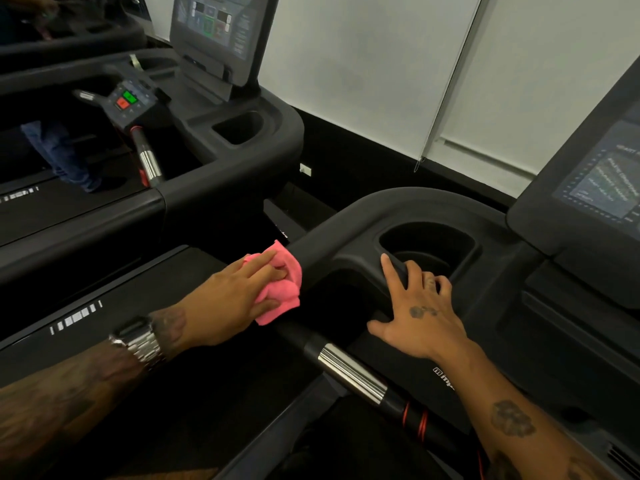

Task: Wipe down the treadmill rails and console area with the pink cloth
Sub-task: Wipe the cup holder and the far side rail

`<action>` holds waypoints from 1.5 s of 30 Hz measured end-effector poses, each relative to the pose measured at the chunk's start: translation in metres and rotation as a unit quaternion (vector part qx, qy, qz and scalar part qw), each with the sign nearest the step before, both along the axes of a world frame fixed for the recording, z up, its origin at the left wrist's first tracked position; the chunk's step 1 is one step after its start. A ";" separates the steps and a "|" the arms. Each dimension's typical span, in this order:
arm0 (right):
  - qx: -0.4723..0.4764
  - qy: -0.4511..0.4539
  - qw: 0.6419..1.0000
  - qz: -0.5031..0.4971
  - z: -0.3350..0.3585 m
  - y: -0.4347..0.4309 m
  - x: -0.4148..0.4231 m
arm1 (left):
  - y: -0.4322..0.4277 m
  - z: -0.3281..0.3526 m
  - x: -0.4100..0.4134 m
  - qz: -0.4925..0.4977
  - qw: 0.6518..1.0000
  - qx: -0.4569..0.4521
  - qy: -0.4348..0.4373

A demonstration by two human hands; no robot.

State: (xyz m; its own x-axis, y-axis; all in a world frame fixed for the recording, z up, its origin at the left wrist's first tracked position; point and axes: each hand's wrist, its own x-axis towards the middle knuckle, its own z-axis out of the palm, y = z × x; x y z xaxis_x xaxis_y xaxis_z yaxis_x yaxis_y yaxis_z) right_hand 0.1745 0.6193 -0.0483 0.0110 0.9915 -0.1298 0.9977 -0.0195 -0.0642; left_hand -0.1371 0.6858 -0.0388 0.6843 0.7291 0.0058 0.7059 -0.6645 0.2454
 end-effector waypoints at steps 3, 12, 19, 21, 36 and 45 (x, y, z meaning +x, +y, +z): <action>0.001 -0.004 1.000 0.001 -0.001 0.000 0.000 | 0.016 0.002 0.016 0.005 0.999 -0.028 0.026; -0.007 -0.010 1.000 -0.002 0.003 0.001 -0.003 | 0.059 0.003 0.115 0.078 0.992 0.026 0.097; -0.018 -0.007 1.000 0.000 0.004 -0.001 -0.002 | 0.059 -0.002 0.119 -0.022 0.978 0.131 0.161; -0.022 -0.005 1.000 -0.003 0.005 0.000 -0.002 | 0.052 -0.010 0.117 -0.055 0.963 0.185 0.190; 0.005 -0.002 1.000 -0.004 -0.001 0.002 -0.002 | 0.059 -0.010 0.147 -0.148 0.952 0.210 0.167; -0.019 0.052 0.998 -0.016 0.003 0.002 0.001 | 0.040 0.000 0.117 0.007 0.991 0.099 0.094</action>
